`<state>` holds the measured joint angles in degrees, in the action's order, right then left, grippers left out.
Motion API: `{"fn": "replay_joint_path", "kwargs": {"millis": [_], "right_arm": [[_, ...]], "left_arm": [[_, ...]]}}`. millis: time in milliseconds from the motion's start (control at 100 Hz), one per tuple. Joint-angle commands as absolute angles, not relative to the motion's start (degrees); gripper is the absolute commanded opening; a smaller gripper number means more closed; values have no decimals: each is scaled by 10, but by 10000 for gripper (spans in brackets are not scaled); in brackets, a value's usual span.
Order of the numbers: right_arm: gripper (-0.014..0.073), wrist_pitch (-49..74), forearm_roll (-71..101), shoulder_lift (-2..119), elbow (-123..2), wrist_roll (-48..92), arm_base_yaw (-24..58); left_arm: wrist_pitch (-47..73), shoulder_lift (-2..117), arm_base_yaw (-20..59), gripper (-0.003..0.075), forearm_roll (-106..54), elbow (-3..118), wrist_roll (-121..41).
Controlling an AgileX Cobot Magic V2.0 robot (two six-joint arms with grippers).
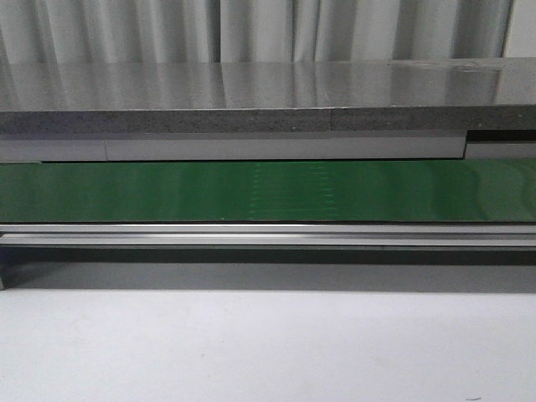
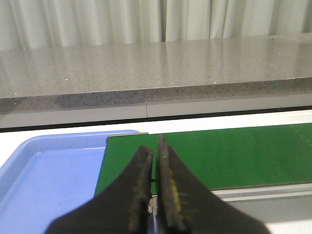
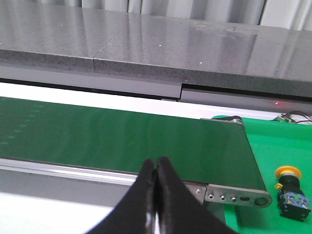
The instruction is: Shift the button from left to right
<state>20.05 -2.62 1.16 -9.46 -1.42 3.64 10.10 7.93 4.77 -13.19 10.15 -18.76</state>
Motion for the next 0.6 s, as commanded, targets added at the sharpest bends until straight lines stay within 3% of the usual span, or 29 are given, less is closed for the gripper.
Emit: {"fn": "replay_joint_path", "kwargs": {"millis": [0, 350, 590], "right_arm": [[-121, 132, -33, -15, -78, -14, 37], [-121, 36, -33, -13, 18, -17, 38], [-121, 40, -33, -13, 17, -17, 38]], "left_arm": [[52, 85, 53, 5, -139, 118, -186], [53, 85, 53, 5, -139, 118, -186], [53, 85, 53, 5, -139, 118, -186]]}}
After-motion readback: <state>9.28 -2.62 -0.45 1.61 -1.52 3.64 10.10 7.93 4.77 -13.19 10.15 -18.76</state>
